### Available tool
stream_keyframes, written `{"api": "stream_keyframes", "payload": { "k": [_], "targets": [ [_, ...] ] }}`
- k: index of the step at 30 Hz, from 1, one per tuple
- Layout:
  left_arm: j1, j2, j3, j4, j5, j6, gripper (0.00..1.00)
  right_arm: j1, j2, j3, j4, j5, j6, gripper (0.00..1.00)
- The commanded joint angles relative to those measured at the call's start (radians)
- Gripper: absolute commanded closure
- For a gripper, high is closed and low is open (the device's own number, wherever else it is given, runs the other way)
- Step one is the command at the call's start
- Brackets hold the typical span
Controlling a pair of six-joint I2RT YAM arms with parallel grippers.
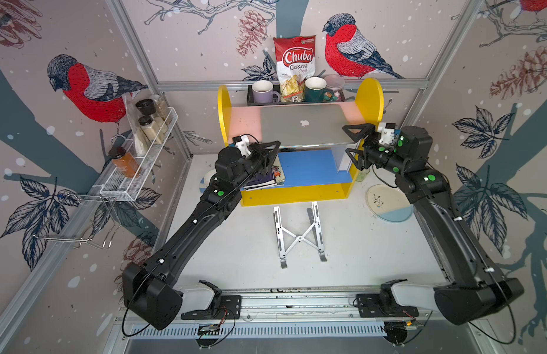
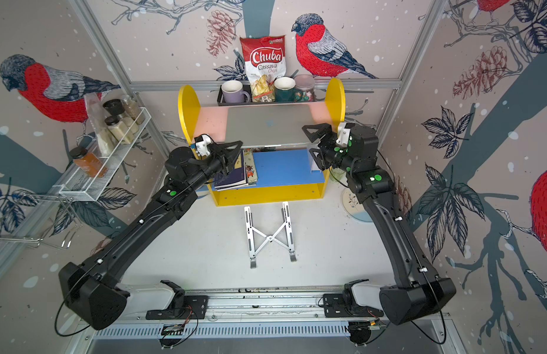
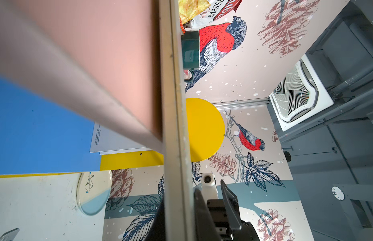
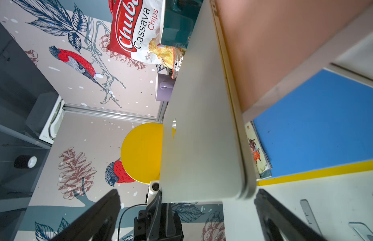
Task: Close the laptop lid and set it aside
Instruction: Place the laptop on the shelf.
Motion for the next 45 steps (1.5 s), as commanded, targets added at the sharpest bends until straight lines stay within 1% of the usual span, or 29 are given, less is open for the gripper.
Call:
{"api": "stream_keyframes", "payload": {
  "k": [1, 4, 6, 7, 10, 12, 14, 15, 18, 22, 33, 41, 45],
  "targets": [
    [-0.004, 0.003, 0.004, 0.078, -0.011, 0.026, 0.8, 0.014, -0.046, -0.04, -0.064, 0.025, -0.087, 0.04],
    [-0.003, 0.005, 0.006, 0.079, -0.01, 0.025, 0.72, 0.029, -0.079, -0.083, -0.091, 0.027, -0.126, 0.07],
    [-0.003, 0.008, 0.005, 0.079, -0.008, 0.025, 0.71, 0.036, -0.092, -0.1, -0.109, 0.038, -0.15, 0.12],
    [-0.004, 0.011, 0.006, 0.082, -0.008, 0.024, 0.7, 0.04, -0.097, -0.107, -0.118, 0.047, -0.161, 0.21],
    [-0.004, 0.015, 0.004, 0.089, -0.006, 0.021, 0.68, 0.059, -0.099, -0.103, -0.124, 0.055, -0.188, 0.6],
    [-0.003, 0.015, 0.002, 0.091, -0.005, 0.02, 0.67, 0.084, -0.087, -0.081, -0.14, 0.063, -0.209, 0.82],
    [-0.003, 0.013, 0.001, 0.091, -0.005, 0.021, 0.65, 0.112, -0.064, -0.042, -0.164, 0.082, -0.235, 0.98],
    [-0.003, 0.011, 0.001, 0.089, -0.005, 0.021, 0.64, 0.126, -0.047, -0.02, -0.177, 0.09, -0.245, 1.0],
    [-0.003, 0.008, 0.0, 0.09, -0.004, 0.02, 0.62, 0.151, 0.011, 0.041, -0.213, 0.112, -0.263, 1.0],
    [-0.003, 0.006, 0.001, 0.09, -0.001, 0.019, 0.61, 0.156, 0.084, 0.112, -0.25, 0.131, -0.281, 1.0],
    [-0.004, 0.003, -0.012, 0.099, 0.004, 0.015, 0.6, 0.189, 0.26, 0.329, -0.327, 0.129, -0.309, 1.0],
    [-0.003, -0.003, -0.017, 0.101, 0.012, 0.015, 0.59, 0.221, 0.344, 0.417, -0.335, 0.141, -0.299, 1.0],
    [-0.003, -0.019, -0.036, 0.102, 0.014, 0.014, 0.56, 0.226, 0.376, 0.445, -0.332, 0.139, -0.288, 1.0]
  ]
}}
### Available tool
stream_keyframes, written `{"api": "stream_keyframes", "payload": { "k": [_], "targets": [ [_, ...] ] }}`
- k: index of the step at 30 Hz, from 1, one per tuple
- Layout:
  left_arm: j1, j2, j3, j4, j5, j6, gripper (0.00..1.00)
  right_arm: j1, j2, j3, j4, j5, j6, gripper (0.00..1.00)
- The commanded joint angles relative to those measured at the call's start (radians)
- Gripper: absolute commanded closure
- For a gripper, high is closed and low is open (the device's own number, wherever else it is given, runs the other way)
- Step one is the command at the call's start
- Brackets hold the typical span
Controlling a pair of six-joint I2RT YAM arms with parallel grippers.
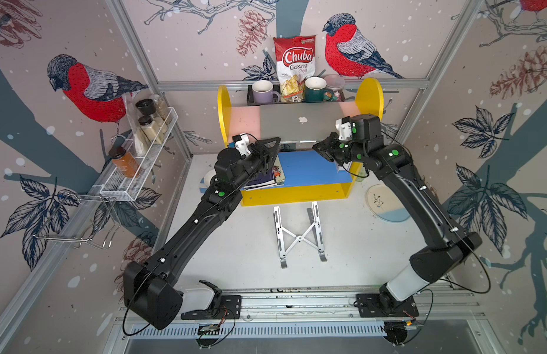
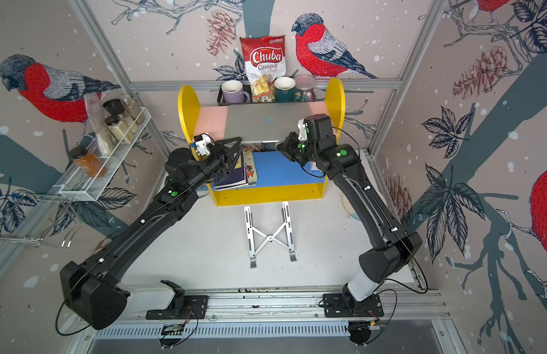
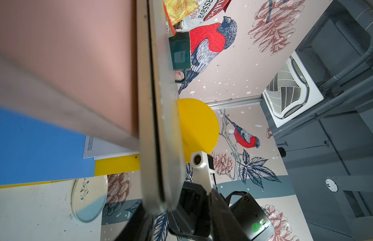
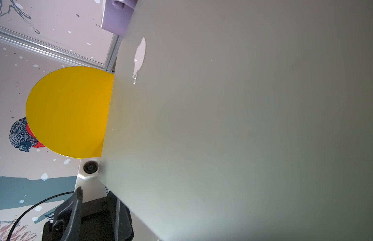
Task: Close the laptop lid and set it aside
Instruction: Place the laptop on the shelf.
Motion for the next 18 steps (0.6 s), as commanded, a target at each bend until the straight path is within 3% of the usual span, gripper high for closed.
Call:
{"api": "stream_keyframes", "payload": {
  "k": [1, 18],
  "targets": [
    [-0.002, -0.02, -0.014, 0.039, 0.011, 0.008, 0.55, 0.0, 0.022, 0.022, 0.032, 0.014, -0.001, 1.0],
    [-0.002, -0.171, -0.149, -0.006, 0.01, 0.042, 0.39, -0.091, 0.07, 0.05, -0.005, -0.06, -0.029, 1.0]
  ]
}}
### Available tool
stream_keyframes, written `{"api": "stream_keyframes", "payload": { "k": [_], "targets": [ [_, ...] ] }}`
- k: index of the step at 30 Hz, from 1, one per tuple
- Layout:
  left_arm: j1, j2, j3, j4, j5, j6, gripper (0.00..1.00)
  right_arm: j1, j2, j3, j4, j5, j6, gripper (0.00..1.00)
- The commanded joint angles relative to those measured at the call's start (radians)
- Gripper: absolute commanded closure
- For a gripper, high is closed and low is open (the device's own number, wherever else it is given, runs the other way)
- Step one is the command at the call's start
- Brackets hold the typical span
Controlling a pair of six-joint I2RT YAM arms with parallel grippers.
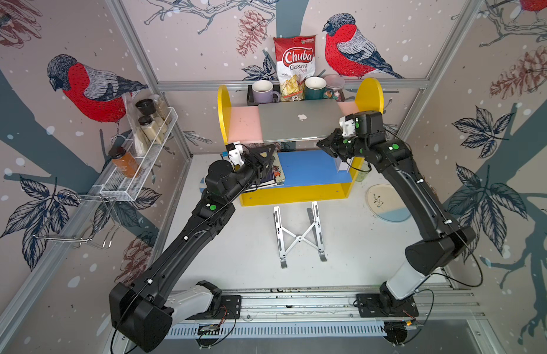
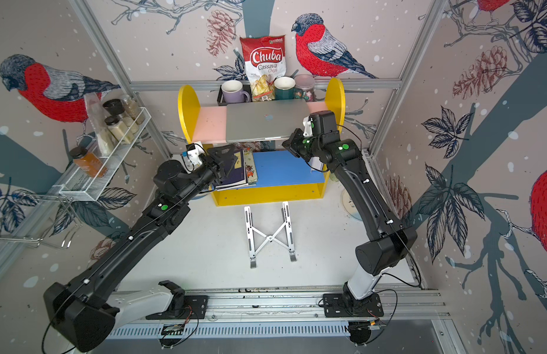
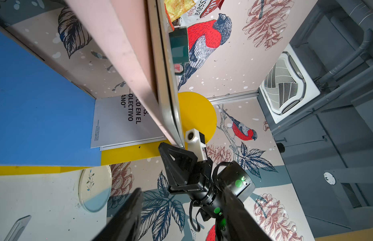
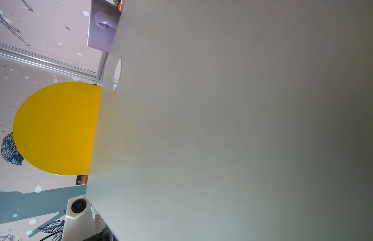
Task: Close the laptop lid and set it aside
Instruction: Place the laptop on the shelf, then reset both arms
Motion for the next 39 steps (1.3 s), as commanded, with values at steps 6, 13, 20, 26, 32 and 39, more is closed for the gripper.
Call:
{"api": "stream_keyframes", "payload": {
  "k": [6, 13, 20, 26, 32, 39],
  "targets": [
    [-0.003, -0.092, -0.093, -0.011, 0.005, 0.034, 0.37, -0.038, 0.033, 0.009, 0.011, -0.032, -0.008, 1.0],
    [-0.002, -0.182, -0.133, -0.103, -0.003, 0.093, 0.36, -0.026, 0.023, 0.003, 0.007, -0.046, -0.034, 1.0],
    [-0.001, -0.281, -0.11, -0.329, -0.009, 0.274, 0.32, 0.036, -0.098, -0.112, 0.05, -0.022, -0.114, 0.77],
    [-0.003, -0.366, -0.035, -0.657, -0.105, 0.517, 0.17, 0.073, -0.283, -0.264, 0.046, 0.063, -0.203, 0.15],
    [-0.002, -0.443, 0.03, -0.925, -0.318, 0.77, 0.02, 0.099, -0.512, -0.477, 0.014, 0.319, -0.369, 0.0],
    [-0.002, -0.626, -0.098, -0.961, -0.744, 0.85, 0.01, 0.072, -0.801, -0.931, 0.179, 0.801, -0.411, 0.0]
  ]
}}
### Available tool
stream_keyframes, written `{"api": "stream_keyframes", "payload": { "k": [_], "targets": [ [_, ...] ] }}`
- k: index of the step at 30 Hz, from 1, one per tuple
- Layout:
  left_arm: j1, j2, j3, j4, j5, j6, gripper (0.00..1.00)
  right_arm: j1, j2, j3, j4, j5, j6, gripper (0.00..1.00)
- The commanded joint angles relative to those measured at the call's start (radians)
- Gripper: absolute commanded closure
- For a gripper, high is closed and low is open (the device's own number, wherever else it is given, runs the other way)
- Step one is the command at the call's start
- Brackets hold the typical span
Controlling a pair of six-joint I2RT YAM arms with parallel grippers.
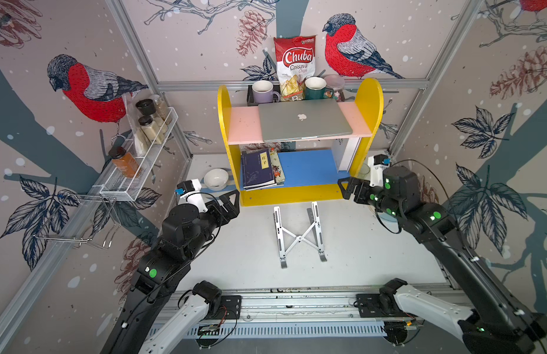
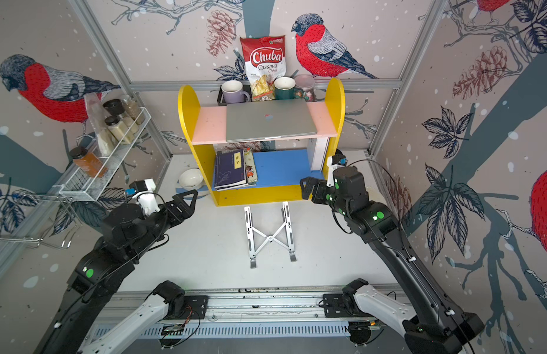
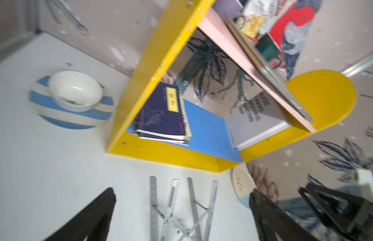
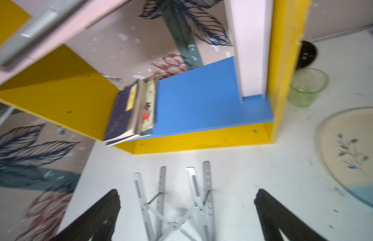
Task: Close the laptop lid and set it aside
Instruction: Reset both arms
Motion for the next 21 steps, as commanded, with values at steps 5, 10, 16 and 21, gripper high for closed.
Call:
{"api": "stream_keyframes", "payload": {
  "k": [5, 10, 16, 21],
  "targets": [
    [-0.002, -0.161, -0.228, 0.164, -0.187, 0.325, 0.01, -0.051, -0.3, -0.428, 0.417, 0.32, -0.21, 0.0],
    [-0.001, -0.116, -0.4, 0.238, -0.352, 0.437, 0.04, -0.152, -0.297, -0.611, 0.605, 0.329, -0.255, 0.0],
    [0.012, -0.113, -0.661, 0.443, -0.479, 0.503, 0.04, -0.299, -0.212, -0.781, 0.788, 0.337, -0.264, 0.0],
    [0.038, -0.002, -0.715, 0.635, -0.505, 0.567, 0.04, -0.371, -0.133, -0.886, 0.924, 0.333, -0.257, 0.0]
  ]
}}
